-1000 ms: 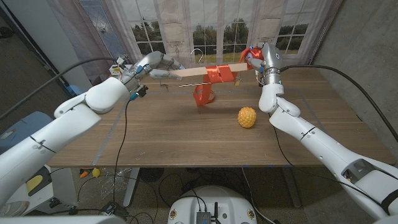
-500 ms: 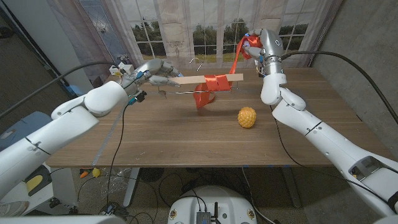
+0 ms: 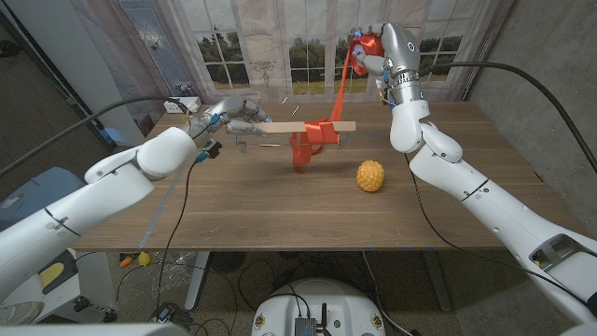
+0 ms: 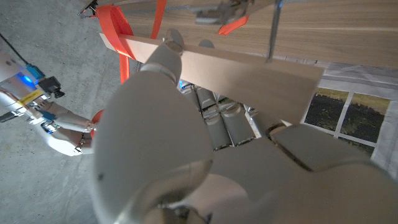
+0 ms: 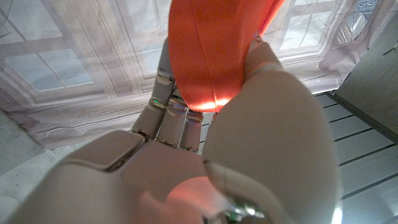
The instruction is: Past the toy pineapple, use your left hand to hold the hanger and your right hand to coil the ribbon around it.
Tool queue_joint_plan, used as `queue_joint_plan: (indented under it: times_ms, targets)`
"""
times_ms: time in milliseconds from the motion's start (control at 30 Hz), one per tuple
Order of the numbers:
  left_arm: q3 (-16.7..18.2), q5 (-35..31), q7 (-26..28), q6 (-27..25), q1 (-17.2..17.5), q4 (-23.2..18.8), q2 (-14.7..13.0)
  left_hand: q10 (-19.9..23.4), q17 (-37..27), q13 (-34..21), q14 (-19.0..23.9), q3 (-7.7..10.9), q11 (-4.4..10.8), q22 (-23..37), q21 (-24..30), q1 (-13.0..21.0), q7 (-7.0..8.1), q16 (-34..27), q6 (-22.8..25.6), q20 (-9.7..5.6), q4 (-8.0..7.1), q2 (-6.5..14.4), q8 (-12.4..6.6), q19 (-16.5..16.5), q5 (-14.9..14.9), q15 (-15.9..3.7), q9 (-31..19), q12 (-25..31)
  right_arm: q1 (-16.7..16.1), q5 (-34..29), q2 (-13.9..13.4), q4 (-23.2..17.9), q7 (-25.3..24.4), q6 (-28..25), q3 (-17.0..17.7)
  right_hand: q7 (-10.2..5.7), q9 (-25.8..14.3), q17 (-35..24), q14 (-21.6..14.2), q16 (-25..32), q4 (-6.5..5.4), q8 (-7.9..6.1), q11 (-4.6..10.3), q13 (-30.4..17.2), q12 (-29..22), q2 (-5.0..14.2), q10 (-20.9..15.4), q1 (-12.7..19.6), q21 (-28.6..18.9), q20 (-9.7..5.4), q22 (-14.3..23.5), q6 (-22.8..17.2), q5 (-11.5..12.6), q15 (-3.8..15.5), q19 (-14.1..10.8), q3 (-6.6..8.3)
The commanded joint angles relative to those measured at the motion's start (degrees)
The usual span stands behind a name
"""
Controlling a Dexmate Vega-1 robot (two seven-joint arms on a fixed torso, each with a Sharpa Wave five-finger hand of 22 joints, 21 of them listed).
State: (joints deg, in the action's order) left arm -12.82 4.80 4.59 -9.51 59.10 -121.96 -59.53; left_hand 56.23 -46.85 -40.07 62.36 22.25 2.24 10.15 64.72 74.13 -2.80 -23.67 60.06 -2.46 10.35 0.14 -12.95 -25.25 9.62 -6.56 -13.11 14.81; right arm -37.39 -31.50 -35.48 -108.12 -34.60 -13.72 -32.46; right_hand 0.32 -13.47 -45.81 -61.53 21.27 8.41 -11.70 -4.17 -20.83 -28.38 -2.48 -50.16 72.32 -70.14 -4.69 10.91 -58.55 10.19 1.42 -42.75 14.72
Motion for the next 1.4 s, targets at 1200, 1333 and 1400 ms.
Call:
queue_joint_plan:
  times_ms: [1200,1333,1400]
  targets:
    - [-8.84,-17.47,15.42,5.02,-10.38,12.57,13.59,0.71,-0.28,-0.51,5.76,1.45,0.29,0.0,0.96,6.83,-0.87,0.6,1.88,-2.9,-1.12,7.43,-0.09,0.55,0.44,-6.66,-4.23,-0.5,-31.94,-4.75,1.15,-27.08,3.41,-19.16,8.52,1.12,-0.13,-0.72,-10.0,-0.57,-0.15,-0.48,2.61,-0.74,-0.05,9.76,-2.9,10.35,-1.75,-6.96,-0.16,-1.48,0.21,11.61,0.9,0.4]
    - [-8.96,-17.71,15.36,4.78,-10.65,12.71,13.98,0.94,-0.33,-0.44,5.82,1.46,0.24,0.0,1.01,6.84,-0.89,0.61,1.92,-2.92,-1.1,7.41,-0.07,0.61,0.44,-6.66,-4.22,-0.51,-32.84,-1.28,0.0,-29.13,7.47,-20.65,10.08,1.08,-0.14,-0.78,-10.02,-0.61,-0.12,-0.44,2.64,-0.79,0.0,9.75,-2.81,10.39,-1.86,-6.97,-0.18,-1.38,0.22,11.61,0.98,0.42]
    - [-8.98,-17.79,15.14,4.5,-10.68,12.61,13.98,0.9,-0.27,-0.4,5.78,1.46,0.29,0.0,1.05,6.84,-0.85,0.71,1.93,-2.92,-1.09,7.4,-0.07,0.64,0.44,-6.66,-4.24,-0.59,-32.99,-0.34,-0.69,-29.37,8.44,-20.97,10.38,1.09,-0.14,-0.78,-10.0,-0.67,-0.1,-0.47,2.69,-0.82,-0.01,9.75,-2.82,10.42,-1.92,-6.97,-0.19,-1.44,0.22,11.6,1.03,0.44]
